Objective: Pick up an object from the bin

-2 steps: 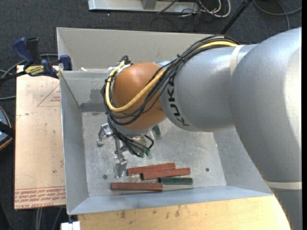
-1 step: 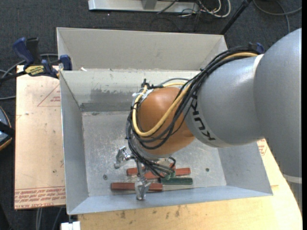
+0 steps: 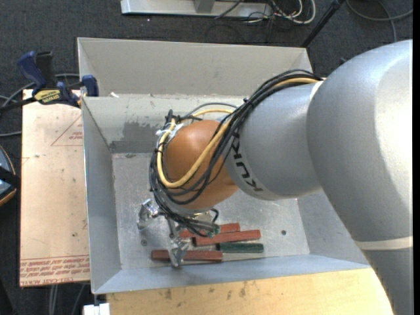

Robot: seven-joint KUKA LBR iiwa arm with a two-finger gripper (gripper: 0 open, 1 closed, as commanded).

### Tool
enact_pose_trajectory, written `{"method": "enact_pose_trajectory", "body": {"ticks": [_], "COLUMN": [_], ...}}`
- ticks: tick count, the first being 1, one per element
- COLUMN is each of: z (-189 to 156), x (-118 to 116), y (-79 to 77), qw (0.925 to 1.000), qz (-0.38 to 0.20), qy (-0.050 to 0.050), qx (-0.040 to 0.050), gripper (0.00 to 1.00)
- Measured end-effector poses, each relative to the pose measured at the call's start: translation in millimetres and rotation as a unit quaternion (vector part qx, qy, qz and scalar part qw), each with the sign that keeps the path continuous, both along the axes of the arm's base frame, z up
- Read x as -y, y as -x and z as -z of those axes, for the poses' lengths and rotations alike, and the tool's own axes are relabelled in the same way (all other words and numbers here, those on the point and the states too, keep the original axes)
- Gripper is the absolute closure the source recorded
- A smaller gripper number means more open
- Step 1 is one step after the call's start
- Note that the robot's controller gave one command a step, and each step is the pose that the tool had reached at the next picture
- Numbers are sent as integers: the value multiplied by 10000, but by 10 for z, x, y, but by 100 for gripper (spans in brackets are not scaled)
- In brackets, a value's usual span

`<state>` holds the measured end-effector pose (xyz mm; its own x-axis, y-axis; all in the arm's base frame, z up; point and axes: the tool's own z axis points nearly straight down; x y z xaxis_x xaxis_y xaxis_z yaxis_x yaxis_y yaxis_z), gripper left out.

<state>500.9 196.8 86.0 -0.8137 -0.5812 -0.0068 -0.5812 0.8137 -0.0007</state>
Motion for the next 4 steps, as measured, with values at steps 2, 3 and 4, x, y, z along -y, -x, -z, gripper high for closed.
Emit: {"method": "enact_pose_trajectory", "body": {"ticks": [2,3,4], "z": [82,-2020,-2253], "x": [660,687,687], "y": [53,-209,-241], "qw": [10000,9972,9967], "qz": [-60,-741,-812], "qy": [-25,9,9], "qx": [19,-30,-27], "gripper": [100,100,100]}}
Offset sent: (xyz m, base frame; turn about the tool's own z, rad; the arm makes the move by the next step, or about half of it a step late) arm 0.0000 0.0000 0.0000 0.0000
